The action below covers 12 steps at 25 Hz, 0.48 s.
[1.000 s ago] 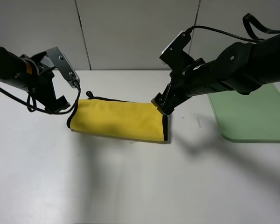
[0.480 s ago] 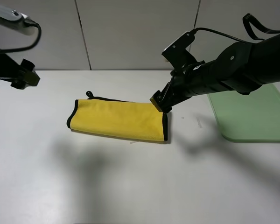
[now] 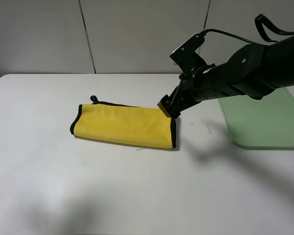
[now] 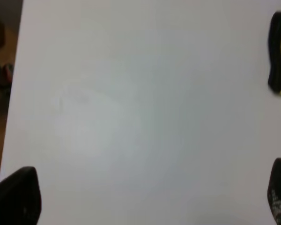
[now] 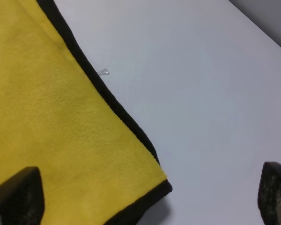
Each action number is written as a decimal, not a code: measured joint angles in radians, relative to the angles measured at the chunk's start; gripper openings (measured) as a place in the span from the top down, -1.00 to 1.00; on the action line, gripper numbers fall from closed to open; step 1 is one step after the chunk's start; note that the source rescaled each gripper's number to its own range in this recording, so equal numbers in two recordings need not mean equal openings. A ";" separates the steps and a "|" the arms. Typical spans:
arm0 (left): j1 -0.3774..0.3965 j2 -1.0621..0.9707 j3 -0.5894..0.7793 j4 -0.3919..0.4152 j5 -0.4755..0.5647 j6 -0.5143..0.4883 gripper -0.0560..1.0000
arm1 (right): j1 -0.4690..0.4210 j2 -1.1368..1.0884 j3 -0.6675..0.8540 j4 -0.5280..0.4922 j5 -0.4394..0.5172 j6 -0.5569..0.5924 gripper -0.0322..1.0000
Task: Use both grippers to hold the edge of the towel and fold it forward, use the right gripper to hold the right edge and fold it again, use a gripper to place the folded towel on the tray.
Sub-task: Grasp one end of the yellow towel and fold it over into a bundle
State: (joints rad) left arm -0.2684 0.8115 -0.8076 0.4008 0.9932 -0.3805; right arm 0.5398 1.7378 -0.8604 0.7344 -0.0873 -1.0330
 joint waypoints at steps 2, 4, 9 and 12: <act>0.000 -0.057 0.000 -0.032 0.069 0.021 -0.95 | 0.000 0.000 0.000 0.000 0.000 0.000 -1.00; 0.000 -0.119 0.000 -0.079 0.112 0.058 -0.95 | 0.000 0.000 0.000 0.000 0.000 0.000 -1.00; 0.000 -0.309 0.056 -0.230 0.134 0.178 -0.94 | 0.000 0.000 0.000 0.000 0.000 0.000 -1.00; 0.000 -0.428 0.144 -0.302 0.139 0.240 -0.94 | 0.000 0.000 0.000 0.000 0.000 0.000 -1.00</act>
State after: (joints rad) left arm -0.2684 0.3833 -0.6634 0.0988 1.1322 -0.1406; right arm 0.5398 1.7378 -0.8604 0.7344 -0.0873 -1.0330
